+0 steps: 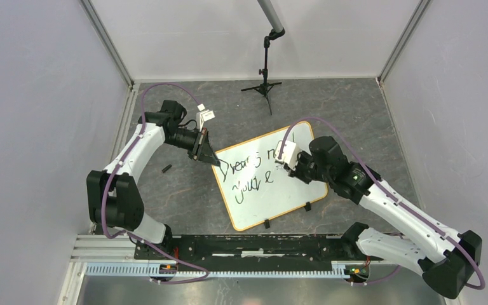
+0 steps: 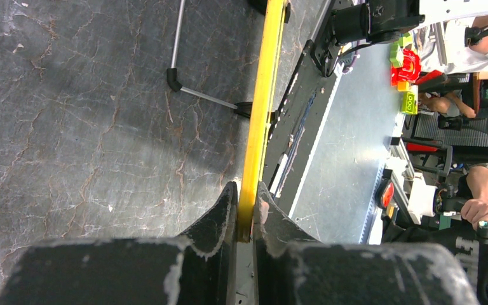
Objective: Write a sentence on the whiteboard
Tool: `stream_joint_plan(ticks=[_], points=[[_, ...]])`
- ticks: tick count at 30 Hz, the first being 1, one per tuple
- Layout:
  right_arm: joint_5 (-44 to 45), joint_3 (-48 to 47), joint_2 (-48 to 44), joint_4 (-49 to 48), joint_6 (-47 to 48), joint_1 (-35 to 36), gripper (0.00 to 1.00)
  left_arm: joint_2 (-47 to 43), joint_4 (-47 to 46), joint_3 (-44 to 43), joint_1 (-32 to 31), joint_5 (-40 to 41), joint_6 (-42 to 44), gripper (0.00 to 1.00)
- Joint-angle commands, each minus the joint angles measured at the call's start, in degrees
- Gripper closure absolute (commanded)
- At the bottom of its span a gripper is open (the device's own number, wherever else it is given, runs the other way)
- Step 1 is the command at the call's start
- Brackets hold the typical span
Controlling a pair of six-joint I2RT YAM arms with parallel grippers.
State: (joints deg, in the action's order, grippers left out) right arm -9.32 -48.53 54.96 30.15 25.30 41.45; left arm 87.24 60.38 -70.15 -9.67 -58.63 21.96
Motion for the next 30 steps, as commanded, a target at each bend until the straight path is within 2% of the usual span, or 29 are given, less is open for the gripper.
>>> stream_joint_plan(ticks=[1, 10, 30], points=[[1.54, -2.44, 1.01, -2.95, -1.04, -0.27, 1.00, 0.41, -1.92, -0.77, -1.26, 4.49, 0.97, 0.98], [-1.21, -3.06, 3.39, -3.73, -0.63, -0.24, 1.00, 0.31, -1.89, -0.87, -1.31, 4.40, 0.98, 0.97], [-6.25, 2.71, 0.75, 4.61, 4.15, -0.23, 1.00, 0.28, -1.91, -0.51, -1.31, 4.84, 0.98, 0.98]])
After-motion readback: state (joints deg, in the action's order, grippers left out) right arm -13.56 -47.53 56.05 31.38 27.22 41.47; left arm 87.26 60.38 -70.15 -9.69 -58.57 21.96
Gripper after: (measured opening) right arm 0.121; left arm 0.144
